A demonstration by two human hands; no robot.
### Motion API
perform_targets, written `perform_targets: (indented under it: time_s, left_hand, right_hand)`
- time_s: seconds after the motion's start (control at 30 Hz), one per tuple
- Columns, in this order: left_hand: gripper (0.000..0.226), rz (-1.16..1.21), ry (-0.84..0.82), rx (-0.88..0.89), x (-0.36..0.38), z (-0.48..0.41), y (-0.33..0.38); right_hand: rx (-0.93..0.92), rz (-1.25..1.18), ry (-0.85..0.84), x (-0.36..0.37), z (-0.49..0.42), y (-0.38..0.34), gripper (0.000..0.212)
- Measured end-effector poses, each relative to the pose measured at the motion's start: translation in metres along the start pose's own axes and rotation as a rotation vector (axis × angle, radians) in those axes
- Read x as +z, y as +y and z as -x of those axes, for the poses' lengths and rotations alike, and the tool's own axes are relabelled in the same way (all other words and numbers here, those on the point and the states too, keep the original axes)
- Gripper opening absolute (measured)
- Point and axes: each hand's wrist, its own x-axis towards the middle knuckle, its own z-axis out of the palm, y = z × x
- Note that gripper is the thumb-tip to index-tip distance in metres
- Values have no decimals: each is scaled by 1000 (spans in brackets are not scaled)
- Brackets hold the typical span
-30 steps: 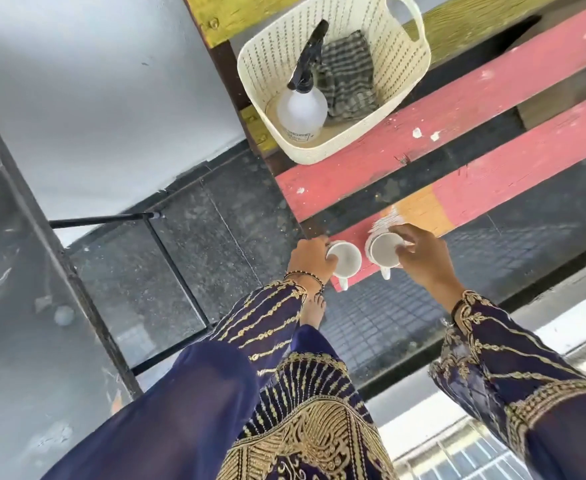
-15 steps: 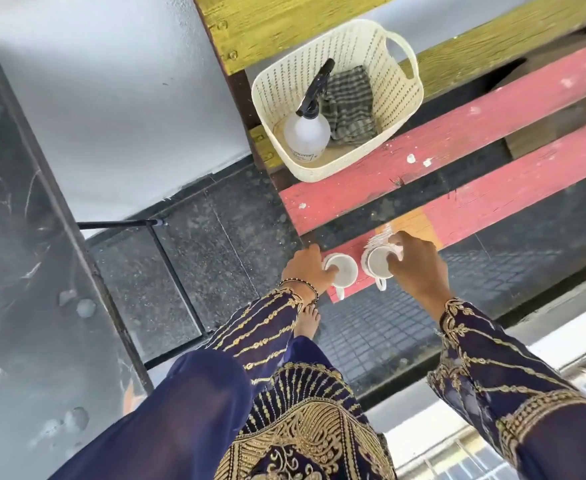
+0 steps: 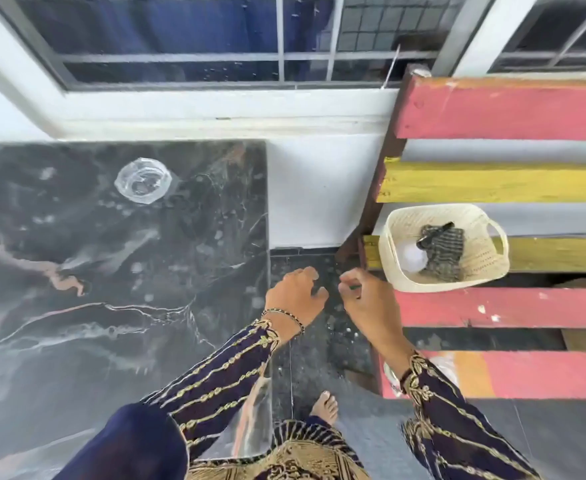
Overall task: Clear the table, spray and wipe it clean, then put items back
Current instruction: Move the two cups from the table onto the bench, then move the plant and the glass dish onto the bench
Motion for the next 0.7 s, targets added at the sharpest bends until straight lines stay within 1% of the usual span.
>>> perform_targets:
  time_s: [0.13,0.27,0.43,0.53,0.63,0.7]
  left_hand:
    - [31,83,210,-45,-91,20,-59]
    - [29,56,351,-87,-162,38,-128]
    - [30,14,507,-144,-242,57,-250]
    - [31,-65,575,-193,-283,63,-325]
    - [33,-190,638,-239,-324,60,-391]
    - [36,-227,677,-283,-352,56,-431]
  right_hand:
    - [-196,-15,-44,38,-6,-112,16]
    - [-350,8,-93,88,-5,-207,15]
    - [-482,67,-193,174,-5,-330,14]
    - [-545,77,-219,228,-6,-396,13]
    - [-600,58,-236,272,-7,-451,13]
    - [-629,43,-254,298,-10,-483,14]
